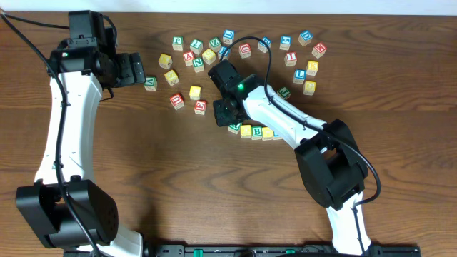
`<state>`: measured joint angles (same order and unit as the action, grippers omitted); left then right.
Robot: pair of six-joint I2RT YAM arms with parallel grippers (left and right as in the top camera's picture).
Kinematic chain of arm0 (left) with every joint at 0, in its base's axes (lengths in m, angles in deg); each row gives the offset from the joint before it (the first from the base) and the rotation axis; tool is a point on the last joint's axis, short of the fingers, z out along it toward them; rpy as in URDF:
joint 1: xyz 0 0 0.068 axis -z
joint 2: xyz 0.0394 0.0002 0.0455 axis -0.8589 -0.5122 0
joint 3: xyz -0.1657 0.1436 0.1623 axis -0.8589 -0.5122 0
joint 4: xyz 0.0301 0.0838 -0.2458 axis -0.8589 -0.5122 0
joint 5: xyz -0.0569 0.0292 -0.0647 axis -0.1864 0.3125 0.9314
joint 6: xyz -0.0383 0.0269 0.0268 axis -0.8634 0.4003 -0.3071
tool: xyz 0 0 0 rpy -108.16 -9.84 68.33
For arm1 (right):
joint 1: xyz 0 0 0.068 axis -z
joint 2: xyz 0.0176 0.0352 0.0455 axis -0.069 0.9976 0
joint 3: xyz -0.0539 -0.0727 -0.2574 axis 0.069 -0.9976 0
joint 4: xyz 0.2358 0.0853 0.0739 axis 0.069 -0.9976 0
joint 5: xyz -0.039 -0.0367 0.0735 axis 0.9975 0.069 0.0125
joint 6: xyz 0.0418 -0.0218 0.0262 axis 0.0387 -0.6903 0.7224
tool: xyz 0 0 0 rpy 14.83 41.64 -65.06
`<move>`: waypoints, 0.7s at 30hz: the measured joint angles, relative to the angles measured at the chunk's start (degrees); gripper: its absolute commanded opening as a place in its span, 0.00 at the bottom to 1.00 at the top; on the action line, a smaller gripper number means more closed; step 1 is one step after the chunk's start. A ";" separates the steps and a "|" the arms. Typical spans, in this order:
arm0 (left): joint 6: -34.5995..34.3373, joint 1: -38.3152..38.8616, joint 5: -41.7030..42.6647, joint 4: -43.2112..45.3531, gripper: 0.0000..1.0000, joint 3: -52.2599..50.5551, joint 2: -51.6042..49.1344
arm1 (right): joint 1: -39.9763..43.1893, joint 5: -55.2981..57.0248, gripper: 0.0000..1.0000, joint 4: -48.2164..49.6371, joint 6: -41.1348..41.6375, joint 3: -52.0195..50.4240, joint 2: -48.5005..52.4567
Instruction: Spell out ROBOT
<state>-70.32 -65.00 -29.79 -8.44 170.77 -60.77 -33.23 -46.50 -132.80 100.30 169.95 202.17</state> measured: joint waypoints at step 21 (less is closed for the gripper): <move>0.00 0.00 0.00 0.00 0.98 0.00 0.00 | 1.33 -0.66 0.05 -3.72 -2.05 -0.33 -2.03</move>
<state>-70.32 -65.00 -29.79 -8.44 170.77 -60.77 -31.90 -47.16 -136.52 98.24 169.62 200.14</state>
